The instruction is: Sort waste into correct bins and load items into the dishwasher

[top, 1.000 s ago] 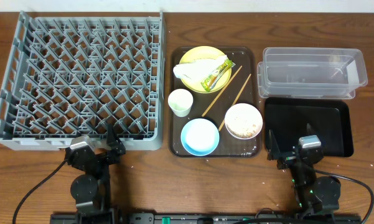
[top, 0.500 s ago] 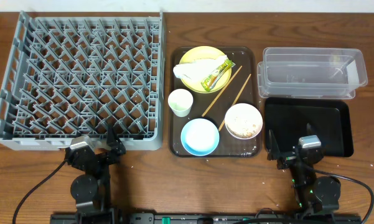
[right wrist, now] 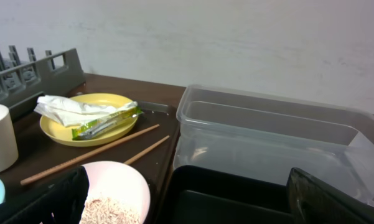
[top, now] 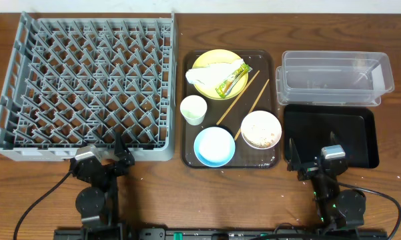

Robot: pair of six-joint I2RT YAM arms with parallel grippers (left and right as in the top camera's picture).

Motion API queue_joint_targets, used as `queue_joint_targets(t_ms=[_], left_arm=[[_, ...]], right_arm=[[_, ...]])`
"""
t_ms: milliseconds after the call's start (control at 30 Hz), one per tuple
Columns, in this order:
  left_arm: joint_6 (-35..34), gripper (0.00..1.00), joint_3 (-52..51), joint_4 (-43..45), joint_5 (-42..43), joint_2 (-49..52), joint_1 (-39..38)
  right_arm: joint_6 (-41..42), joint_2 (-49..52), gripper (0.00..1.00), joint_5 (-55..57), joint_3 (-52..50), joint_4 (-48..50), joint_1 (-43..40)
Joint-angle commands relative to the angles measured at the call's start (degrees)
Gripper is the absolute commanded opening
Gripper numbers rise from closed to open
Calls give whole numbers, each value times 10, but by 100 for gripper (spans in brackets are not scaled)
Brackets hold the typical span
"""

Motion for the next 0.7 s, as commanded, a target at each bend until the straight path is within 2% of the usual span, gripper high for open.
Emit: queue_joint_targets(t_ms=[0, 233, 400, 667], left_arm=[[1, 93, -14, -16, -3, 0, -1], [-5, 93, -12, 30, 26, 0, -1], [-4, 93, 8, 31, 38, 0, -1], [44, 93, 69, 25, 74, 9, -1]], right_arm=[[-5, 0, 99, 6, -1, 2, 5], [5, 0, 99, -30, 0, 56, 5], [5, 0, 99, -50, 14, 57, 5], [3, 8, 99, -50, 75, 43, 5]])
